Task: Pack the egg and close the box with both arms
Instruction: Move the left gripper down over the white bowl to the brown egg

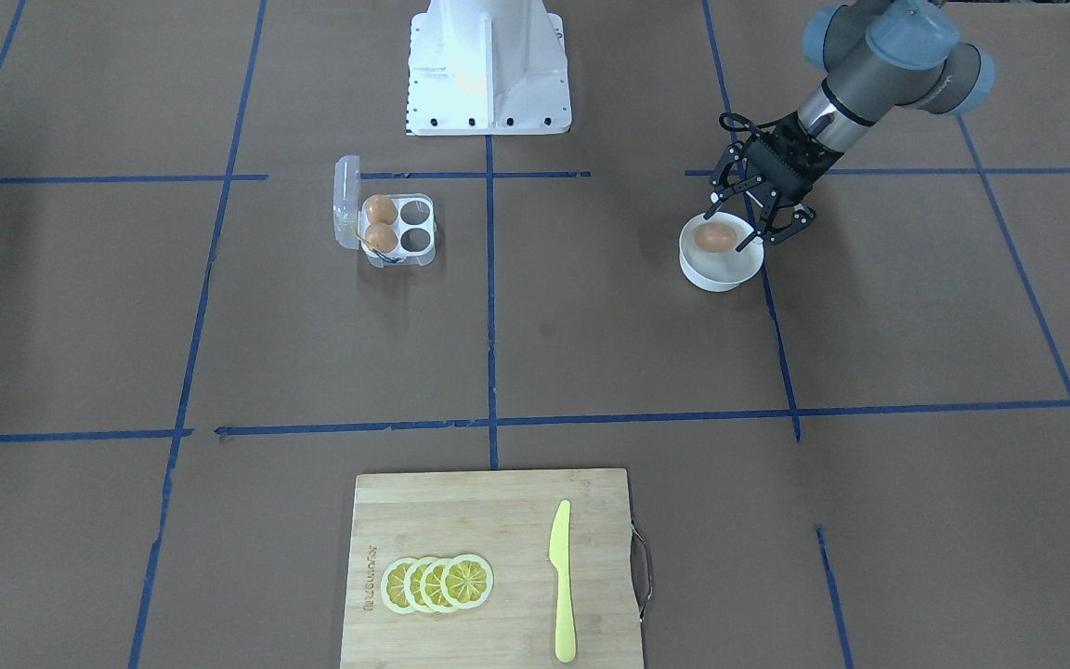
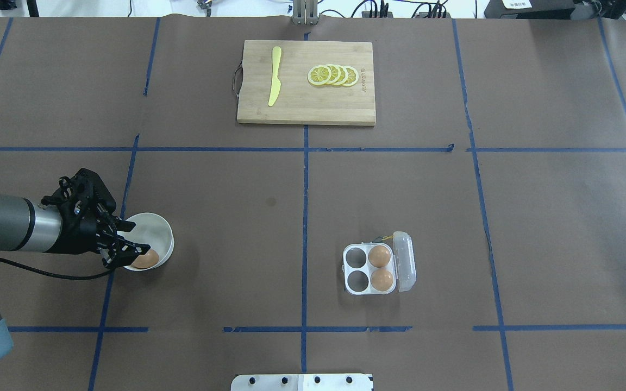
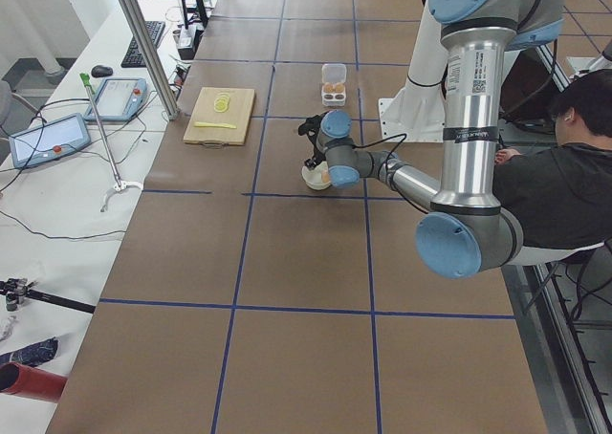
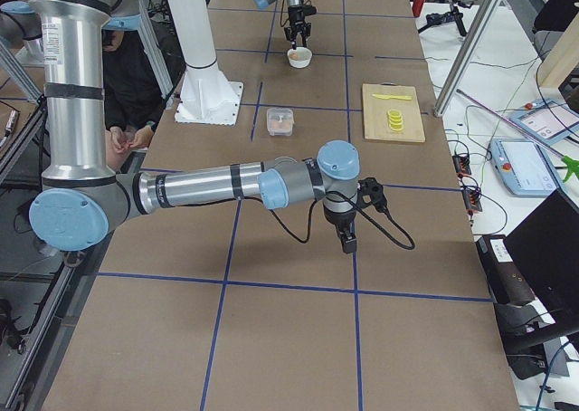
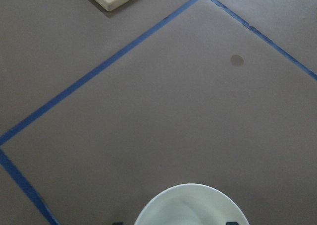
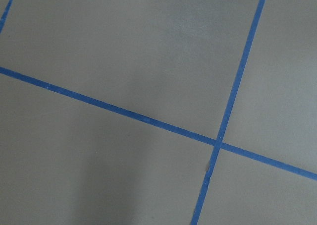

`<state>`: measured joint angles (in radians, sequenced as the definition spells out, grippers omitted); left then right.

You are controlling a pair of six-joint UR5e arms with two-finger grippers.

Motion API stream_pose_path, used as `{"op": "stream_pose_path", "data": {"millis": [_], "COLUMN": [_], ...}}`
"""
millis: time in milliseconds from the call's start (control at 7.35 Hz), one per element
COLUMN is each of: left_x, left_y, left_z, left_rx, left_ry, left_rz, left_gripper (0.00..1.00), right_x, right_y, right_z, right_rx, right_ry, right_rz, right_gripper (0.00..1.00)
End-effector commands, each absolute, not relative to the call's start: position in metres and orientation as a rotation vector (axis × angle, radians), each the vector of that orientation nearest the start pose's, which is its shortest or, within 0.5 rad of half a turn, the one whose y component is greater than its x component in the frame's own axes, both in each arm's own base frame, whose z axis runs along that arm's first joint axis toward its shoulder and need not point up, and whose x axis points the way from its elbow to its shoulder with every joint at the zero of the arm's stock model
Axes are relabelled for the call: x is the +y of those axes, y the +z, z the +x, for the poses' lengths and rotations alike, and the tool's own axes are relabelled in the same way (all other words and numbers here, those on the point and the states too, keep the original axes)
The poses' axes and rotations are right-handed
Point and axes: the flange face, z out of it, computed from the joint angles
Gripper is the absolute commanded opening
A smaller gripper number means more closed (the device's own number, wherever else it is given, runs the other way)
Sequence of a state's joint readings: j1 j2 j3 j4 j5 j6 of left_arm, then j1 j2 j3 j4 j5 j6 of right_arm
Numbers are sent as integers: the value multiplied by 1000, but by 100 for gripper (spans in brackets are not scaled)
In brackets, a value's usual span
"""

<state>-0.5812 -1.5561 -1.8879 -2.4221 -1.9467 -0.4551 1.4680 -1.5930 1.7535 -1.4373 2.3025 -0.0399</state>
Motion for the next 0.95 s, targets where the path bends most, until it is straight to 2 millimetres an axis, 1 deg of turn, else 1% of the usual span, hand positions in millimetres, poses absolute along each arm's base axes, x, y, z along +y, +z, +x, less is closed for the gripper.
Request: {"op": "stream_pose_path", "data": {"millis": [0,272,544,816], "left_x": [-341,-335,-336,-336], "left_y": [429,437,440,449], "left_z": [372,385,386,392], "left_rx": [1011,973,969,960], "left_ry": [705,701,701,704], "left_rz": [625,640,636,620], "left_gripper": [65,65,65,65], "right_x": [-495,-495,-492,-491], "right_y": [570,571,574,575], "right_z": [16,16,16,16], "right_rx": [-738,-738,-738,-738], "right_ry": [-241,-240,-238,-237], "right_rz": [251,250,244,241], "right_gripper": [100,100,100,100]}}
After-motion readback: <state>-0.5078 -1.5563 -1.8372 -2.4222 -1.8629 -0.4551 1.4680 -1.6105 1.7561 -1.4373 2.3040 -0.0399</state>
